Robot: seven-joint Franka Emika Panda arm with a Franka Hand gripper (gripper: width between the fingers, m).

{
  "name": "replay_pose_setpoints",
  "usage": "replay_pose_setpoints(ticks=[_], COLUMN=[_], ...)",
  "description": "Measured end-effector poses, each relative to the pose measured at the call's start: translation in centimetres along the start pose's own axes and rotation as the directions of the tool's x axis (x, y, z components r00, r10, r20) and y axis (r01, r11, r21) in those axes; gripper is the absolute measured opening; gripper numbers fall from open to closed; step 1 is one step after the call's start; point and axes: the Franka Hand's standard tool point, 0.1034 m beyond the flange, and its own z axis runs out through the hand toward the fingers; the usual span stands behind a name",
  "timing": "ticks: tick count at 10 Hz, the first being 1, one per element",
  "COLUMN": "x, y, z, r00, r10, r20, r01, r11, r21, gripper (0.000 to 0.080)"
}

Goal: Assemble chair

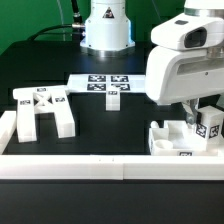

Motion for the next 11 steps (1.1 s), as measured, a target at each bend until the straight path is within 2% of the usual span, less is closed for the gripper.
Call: replay_pose_setpoints(ticks=[4, 6, 8, 11], x=[0.02, 0.10, 0.15, 0.25], y=[-0.03, -0.11, -0.11, -0.11], z=[0.00, 0.00, -0.01, -0.01], r00=[0.988, 0.939, 0.897, 0.775], r10=[0.157, 0.345, 0.442, 0.632], r20=[-0.001, -0.006, -0.009, -0.013], r01=[-0.157, -0.345, -0.442, -0.632], r11=[0.988, 0.939, 0.897, 0.775], r21=[0.001, 0.004, 0.005, 0.017], gripper=[0.0289, 0.0289, 0.0289, 0.0291])
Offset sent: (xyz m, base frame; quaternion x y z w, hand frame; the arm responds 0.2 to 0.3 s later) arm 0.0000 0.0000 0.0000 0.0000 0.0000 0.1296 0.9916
